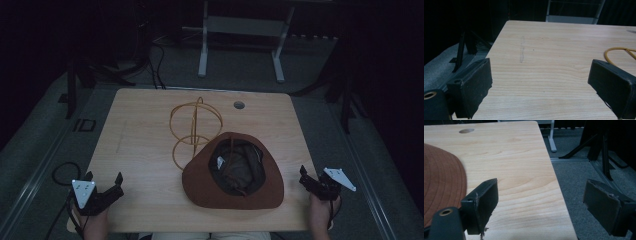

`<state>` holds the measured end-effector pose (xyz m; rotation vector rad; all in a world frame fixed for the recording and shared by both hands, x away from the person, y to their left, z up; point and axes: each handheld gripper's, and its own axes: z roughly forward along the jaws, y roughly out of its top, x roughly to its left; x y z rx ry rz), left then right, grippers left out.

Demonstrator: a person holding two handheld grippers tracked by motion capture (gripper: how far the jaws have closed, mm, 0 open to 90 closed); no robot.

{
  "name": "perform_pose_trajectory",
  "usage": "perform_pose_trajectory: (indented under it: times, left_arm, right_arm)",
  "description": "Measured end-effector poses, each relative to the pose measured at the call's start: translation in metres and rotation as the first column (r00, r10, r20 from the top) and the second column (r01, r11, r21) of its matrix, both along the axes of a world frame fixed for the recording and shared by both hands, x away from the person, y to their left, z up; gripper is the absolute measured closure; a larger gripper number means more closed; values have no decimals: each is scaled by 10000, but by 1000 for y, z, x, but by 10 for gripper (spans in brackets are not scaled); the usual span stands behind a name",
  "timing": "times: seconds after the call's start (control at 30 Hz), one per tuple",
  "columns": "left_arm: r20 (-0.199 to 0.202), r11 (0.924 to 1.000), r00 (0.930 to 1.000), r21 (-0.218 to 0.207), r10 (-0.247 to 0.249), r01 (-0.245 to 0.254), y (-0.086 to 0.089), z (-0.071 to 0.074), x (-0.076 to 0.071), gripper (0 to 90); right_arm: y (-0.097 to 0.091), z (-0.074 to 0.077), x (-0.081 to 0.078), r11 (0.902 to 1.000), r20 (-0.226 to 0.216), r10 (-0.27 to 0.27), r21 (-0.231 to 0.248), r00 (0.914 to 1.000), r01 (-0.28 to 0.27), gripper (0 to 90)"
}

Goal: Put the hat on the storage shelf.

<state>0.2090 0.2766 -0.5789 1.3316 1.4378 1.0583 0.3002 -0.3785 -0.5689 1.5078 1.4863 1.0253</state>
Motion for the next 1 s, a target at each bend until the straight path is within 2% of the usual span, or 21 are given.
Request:
perform_pose_trajectory:
  times: [0.13,0.2,0.3,0.37,0.53,0.6,0.77,0.8,0.83,0.87,0.93,1.0]
  left_arm:
    - [1,10000,10000,45,-65,65,-1,0,1,61]
    - [-60,9997,9998,151,-190,191,-3,0,1,60]
    - [-161,9993,9994,205,-316,319,-5,-1,2,60]
    - [-156,9992,9993,202,-343,346,-6,-1,2,61]
    - [-110,9987,9988,147,-478,479,-6,-1,1,60]
    - [-104,9986,9986,117,-512,513,-7,-1,1,60]
    - [-73,9976,9975,19,-697,697,-9,-1,1,60]
    - [-73,9976,9975,19,-697,697,-9,-1,1,60]
    - [-122,9970,9970,72,-767,768,-10,-1,1,60]
    - [-139,9968,9967,92,-794,795,-10,-1,1,60]
    - [-153,9965,9964,38,-839,840,-10,-1,1,61]
    - [-178,9964,9963,48,-840,841,-10,-1,1,61]
  right_arm:
    - [0,2,-1,9999,-34,102,87,9999,-102,130]
    - [2,6,-2,9984,-60,523,229,9986,-522,130]
    - [4,12,-2,9949,-224,1011,67,9946,-1009,130]
    - [5,14,-2,9941,-262,1081,104,9938,-1078,129]
    - [19,31,1,9789,-535,2041,70,9775,-2040,127]
    - [27,38,5,9717,-955,2352,22,9672,-2361,125]
    - [51,54,11,9521,-1245,2944,-472,9475,-3020,118]
    - [57,56,12,9436,-1393,3149,-605,9389,-3254,149]
    - [63,59,14,9318,-1644,3442,-612,9244,-3579,126]
    - [68,61,15,9244,-1651,3679,-416,9151,-3792,125]
    - [78,66,17,9103,-1570,4035,-310,9014,-4129,131]
    - [90,70,20,9004,-1533,4220,-440,8936,-4328,134]
